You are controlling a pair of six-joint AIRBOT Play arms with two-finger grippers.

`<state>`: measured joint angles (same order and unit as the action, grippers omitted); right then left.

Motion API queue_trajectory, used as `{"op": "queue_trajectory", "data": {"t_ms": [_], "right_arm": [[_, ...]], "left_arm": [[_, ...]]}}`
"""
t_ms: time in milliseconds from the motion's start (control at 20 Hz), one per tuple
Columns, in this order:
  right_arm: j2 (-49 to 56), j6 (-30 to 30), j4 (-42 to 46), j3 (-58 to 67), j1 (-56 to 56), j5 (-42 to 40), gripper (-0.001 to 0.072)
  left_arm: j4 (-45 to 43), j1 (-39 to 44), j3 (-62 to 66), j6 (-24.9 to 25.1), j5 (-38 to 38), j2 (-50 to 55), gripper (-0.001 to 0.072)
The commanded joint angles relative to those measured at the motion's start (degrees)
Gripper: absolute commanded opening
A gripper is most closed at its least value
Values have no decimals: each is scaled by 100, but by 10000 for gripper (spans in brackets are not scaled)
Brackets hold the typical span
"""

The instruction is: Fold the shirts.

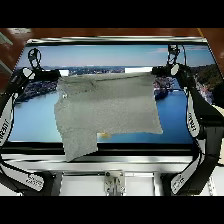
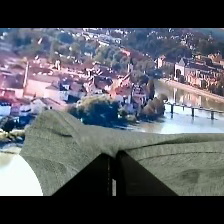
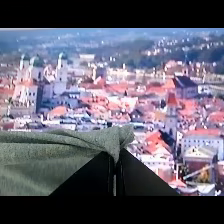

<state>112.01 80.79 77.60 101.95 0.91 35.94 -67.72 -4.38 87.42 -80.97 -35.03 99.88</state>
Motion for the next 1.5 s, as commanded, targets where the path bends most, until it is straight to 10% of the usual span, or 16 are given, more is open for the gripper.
{"op": "queue_trajectory", "data": {"t_ms": [0,300,650,700,800,850,1150,1450], "right_arm": [[-173,20,66,7,129,1554,62],[35,120,70,7,162,3451,62],[170,413,-120,7,162,3528,63],[168,411,-199,7,162,3528,108],[81,385,-227,13,175,3611,533],[-28,238,-177,13,203,3768,593],[-1058,-179,916,-44,1156,5412,591],[-1862,-258,-466,-1241,2470,5392,591]], "left_arm": [[-48,-72,212,243,-1309,0,37],[-481,-107,243,-365,-3504,334,37],[-772,-118,245,-638,-3654,518,39],[-772,-118,251,-636,-3668,514,123],[-778,-170,413,-634,-4039,511,432],[-796,-256,549,-629,-4365,490,443],[-772,-1296,-149,-352,-5910,-789,564],[625,-2444,-4911,262,-3858,-3412,614]]}}
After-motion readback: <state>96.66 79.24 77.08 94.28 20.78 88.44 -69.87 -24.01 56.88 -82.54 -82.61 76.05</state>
